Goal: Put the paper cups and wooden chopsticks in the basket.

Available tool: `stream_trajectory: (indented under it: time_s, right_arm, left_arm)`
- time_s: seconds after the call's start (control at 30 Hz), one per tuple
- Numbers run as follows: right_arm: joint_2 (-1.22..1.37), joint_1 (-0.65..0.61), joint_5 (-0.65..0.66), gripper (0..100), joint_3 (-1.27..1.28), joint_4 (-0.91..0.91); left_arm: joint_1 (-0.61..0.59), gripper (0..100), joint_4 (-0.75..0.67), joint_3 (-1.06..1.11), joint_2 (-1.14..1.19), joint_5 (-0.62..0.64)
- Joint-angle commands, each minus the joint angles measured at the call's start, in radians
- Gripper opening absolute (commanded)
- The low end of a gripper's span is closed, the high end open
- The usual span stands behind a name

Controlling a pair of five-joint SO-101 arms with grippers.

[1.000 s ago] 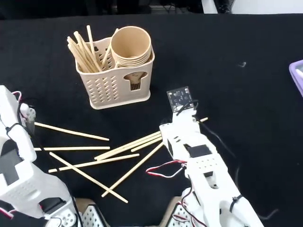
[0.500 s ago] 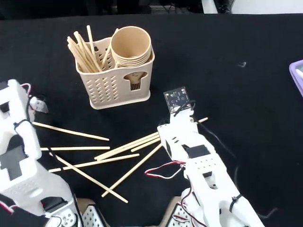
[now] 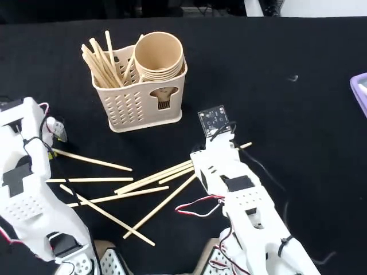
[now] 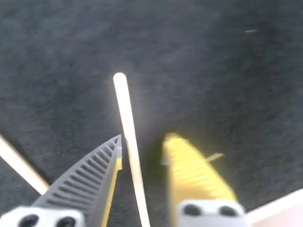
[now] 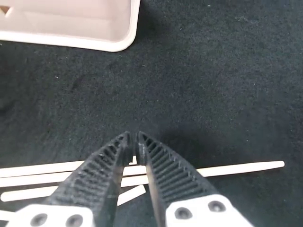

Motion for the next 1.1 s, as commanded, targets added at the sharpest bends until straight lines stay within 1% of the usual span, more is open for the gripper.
stream_trajectory:
  time_s: [0.0,0.07,0.13,0.23,0.37,0.47,0.53,0.6,0.77,0.87,1.07]
  right_arm:
    - [-0.022,-0.012,0.008,2.9,-0.002,-0.023]
    - [-0.022,-0.012,0.008,2.9,-0.002,-0.023]
    - [-0.022,-0.012,0.008,2.9,-0.002,-0.023]
    - [-0.022,-0.012,0.008,2.9,-0.002,-0.023]
    - [-0.022,-0.012,0.008,2.9,-0.002,-0.023]
    - [-0.022,-0.012,0.008,2.9,-0.002,-0.023]
    - [-0.022,-0.012,0.008,2.9,-0.002,-0.023]
    - [-0.022,-0.012,0.008,2.9,-0.002,-0.023]
    - [-0.022,-0.014,0.008,2.9,-0.002,-0.023]
    - [-0.022,-0.014,0.008,2.9,-0.001,-0.023]
    - [-0.022,-0.014,0.008,2.9,-0.001,-0.023]
  left_arm:
    - [0.001,5,0.083,-0.005,-0.005,-0.012]
    - [-0.002,3,0.110,-0.007,-0.031,-0.012]
    - [-0.004,3,0.144,0.002,-0.072,-0.006]
    - [-0.036,3,0.235,0.002,-0.141,0.011]
    - [-0.114,3,0.330,0.004,-0.210,0.008]
    - [-0.171,3,0.364,0.022,-0.224,0.006]
    - [-0.203,3,0.364,0.061,-0.224,-0.009]
    - [-0.220,5,0.344,0.105,-0.224,-0.052]
    - [-0.229,13,0.216,0.196,-0.224,-0.068]
    - [-0.223,14,0.157,0.226,-0.226,-0.066]
    - [-0.232,14,0.153,0.232,-0.233,-0.068]
